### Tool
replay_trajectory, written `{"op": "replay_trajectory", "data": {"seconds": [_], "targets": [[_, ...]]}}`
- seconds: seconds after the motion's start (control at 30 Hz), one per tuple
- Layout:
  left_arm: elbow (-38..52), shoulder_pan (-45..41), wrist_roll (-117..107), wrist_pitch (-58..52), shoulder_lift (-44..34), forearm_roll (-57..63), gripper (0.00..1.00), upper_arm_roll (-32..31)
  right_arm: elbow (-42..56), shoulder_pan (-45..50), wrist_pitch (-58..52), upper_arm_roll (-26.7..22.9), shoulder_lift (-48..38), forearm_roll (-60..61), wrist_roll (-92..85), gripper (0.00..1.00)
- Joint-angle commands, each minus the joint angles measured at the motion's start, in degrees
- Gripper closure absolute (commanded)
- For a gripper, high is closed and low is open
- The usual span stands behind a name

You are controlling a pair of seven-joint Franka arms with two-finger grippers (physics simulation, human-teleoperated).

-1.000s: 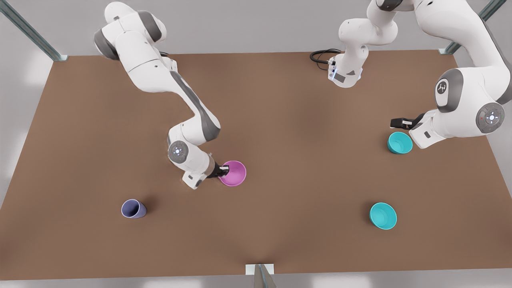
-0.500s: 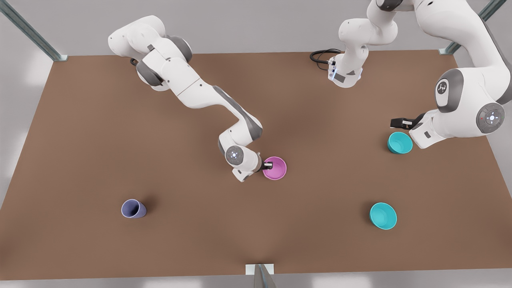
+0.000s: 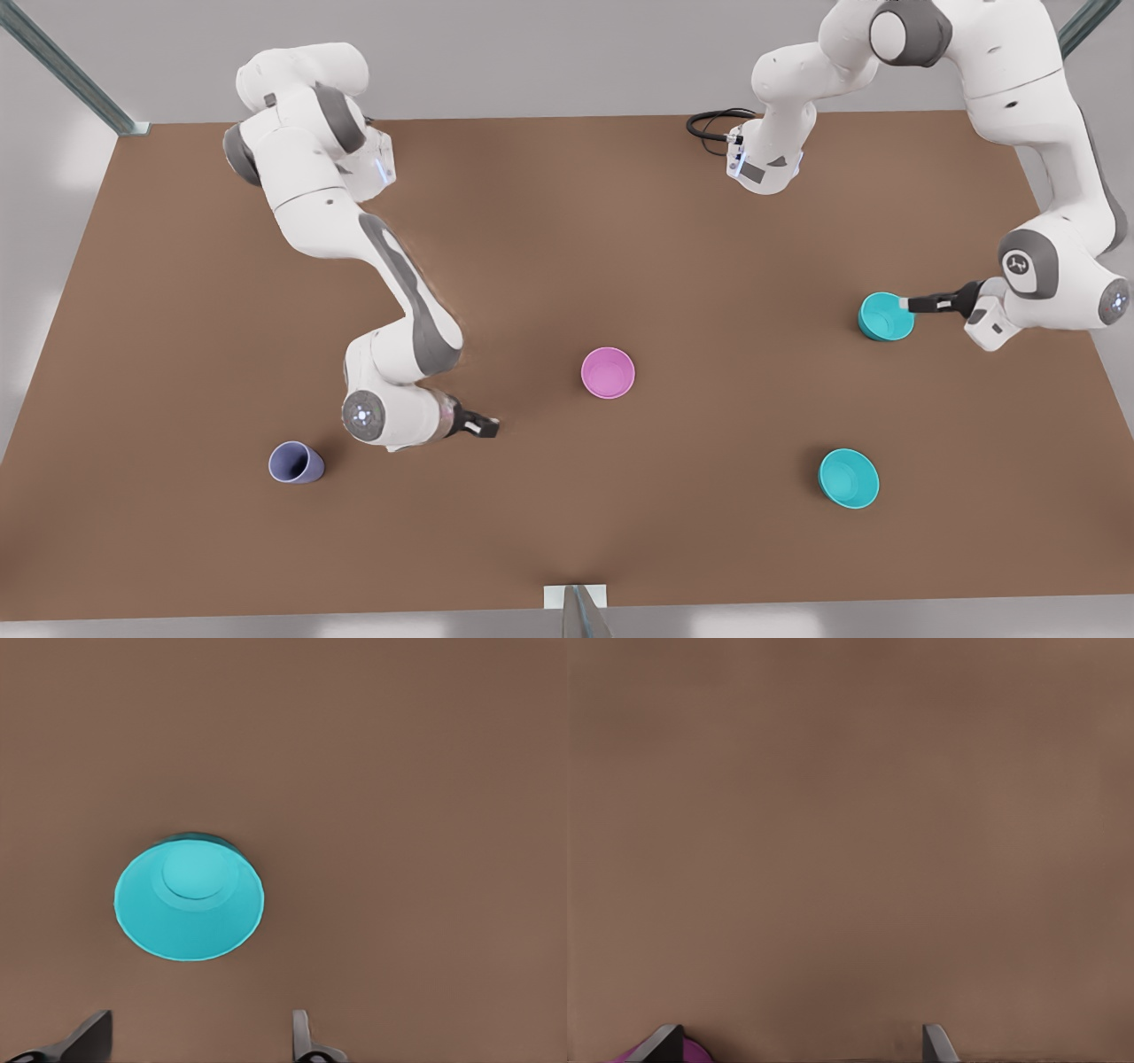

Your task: Stack the blue bowl on the pink bowl

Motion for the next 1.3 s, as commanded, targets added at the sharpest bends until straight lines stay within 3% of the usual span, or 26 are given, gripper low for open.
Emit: {"op": "replay_trajectory", "data": {"seconds": [0.0,0.07,0.13,0.2,0.27,0.47,0.53,0.6,0.7,0.87,0.93,1.0,1.07,1.1,1.2,1.27], "targets": [[-2.28,1.13,32.48,15.37,1.07,-2.23,0.0,0.79,0.39,-4.23,-29.96,0.07,-8.67,-12.02,-15.6,0.0],[-4.66,1.13,32.56,20.65,1.24,-2.67,0.0,1.32,2.32,-4.32,-36.91,0.25,-17.29,-21.52,-30.28,0.0],[-4.84,2.36,33.44,22.06,3.0,-4.25,0.0,1.41,4.87,-4.31,-42.72,-0.28,-24.67,-23.02,-33.72,0.0],[-4.84,2.71,33.62,22.23,5.2,-5.83,0.0,1.5,2.41,-4.23,-42.72,-0.81,-31.52,-22.5,-35.57,0.0],[-4.92,2.63,33.71,22.85,6.16,-7.24,0.0,1.5,-7.6,-4.49,-39.82,-0.9,-39.18,-21.27,-35.39,0.0],[-8.26,2.54,33.71,25.84,7.83,-7.77,0.0,1.5,-11.3,-5.9,-38.23,-0.9,-40.33,-20.12,-35.48,0.0],[-8.26,2.36,33.62,25.75,7.92,-8.56,0.46,1.5,-11.48,-5.98,-38.23,-0.98,-40.33,-20.21,-35.48,0.0],[-8.26,2.45,33.62,25.58,8.54,-8.65,0.64,1.41,-11.57,-5.98,-38.23,-1.51,-40.15,-20.21,-35.57,0.0],[-8.26,2.45,33.44,24.17,8.45,-10.93,0.79,1.41,-12.35,-5.98,-37.36,-1.6,-40.5,-20.3,-35.57,0.0],[-7.56,-0.62,25.29,19.26,4.42,-10.93,0.79,1.15,-13.15,-5.98,-37.35,-1.95,-40.33,-20.39,-35.57,0.0],[-7.12,-9.92,12.2,13.1,-4.19,-10.93,0.79,1.15,-13.15,-5.9,-37.27,-2.3,-40.24,-20.39,-35.57,0.0],[-5.19,-21.71,-2.32,12.13,-6.75,-10.84,0.79,0.1,-13.15,-5.81,-37.27,-2.3,-40.15,-20.3,-35.57,0.0],[0.79,-31.29,-20.51,11.6,-3.95,-8.3,0.79,-2.63,-13.15,-5.81,-37.18,-2.3,-39.89,-20.12,-35.57,0.0],[3.15,-31.39,-25.17,11.78,-1.93,-7.86,0.79,-7.02,-13.15,-5.81,-37.18,-2.3,-39.97,-20.21,-35.57,0.0],[17.57,-39.56,-45.39,11.42,7.92,-7.86,0.79,-7.2,-13.59,-5.81,-36.91,-2.3,-39.97,-20.3,-35.57,0.0],[21.09,-43.42,-52.07,11.34,11.26,-8.03,0.79,-7.2,-13.76,-5.81,-36.91,-2.3,-39.89,-20.47,-35.57,0.0]]}}
